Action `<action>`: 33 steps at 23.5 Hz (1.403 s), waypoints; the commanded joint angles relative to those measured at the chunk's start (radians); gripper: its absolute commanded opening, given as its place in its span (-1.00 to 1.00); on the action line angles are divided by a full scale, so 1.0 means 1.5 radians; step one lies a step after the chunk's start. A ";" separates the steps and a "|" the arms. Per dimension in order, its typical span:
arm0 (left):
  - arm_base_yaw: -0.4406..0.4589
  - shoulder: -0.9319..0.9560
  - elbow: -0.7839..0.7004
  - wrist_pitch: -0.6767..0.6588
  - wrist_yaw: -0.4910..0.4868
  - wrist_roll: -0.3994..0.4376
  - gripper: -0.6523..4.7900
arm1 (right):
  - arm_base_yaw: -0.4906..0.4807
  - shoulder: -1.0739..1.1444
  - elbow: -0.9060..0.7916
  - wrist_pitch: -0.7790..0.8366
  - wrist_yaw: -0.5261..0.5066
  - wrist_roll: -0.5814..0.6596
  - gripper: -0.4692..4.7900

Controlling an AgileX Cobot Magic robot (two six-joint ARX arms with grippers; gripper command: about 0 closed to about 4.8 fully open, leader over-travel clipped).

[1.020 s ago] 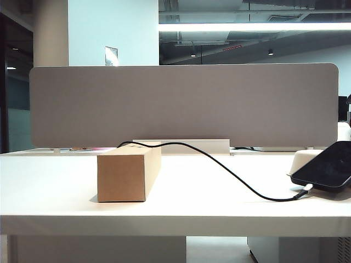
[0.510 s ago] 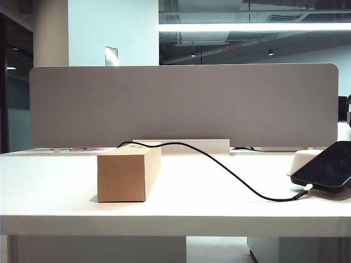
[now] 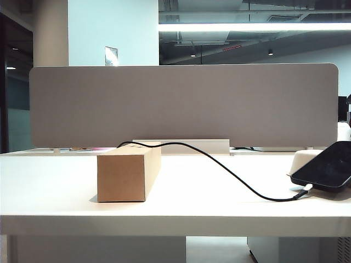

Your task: Pick up the charging cable and the phone, plug the charging cable into the charging port on the phone, and finally place them back on the table.

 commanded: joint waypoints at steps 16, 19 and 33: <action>0.001 0.001 0.002 -0.040 0.000 0.001 -0.78 | 0.000 -0.001 -0.003 0.007 0.001 0.000 -0.82; 0.001 0.001 0.002 -0.040 0.000 0.001 -0.78 | 0.000 -0.001 -0.003 0.007 0.001 0.000 -0.82; 0.001 0.001 0.002 -0.040 0.000 0.001 -0.78 | 0.000 -0.001 -0.003 0.007 0.001 0.000 -0.82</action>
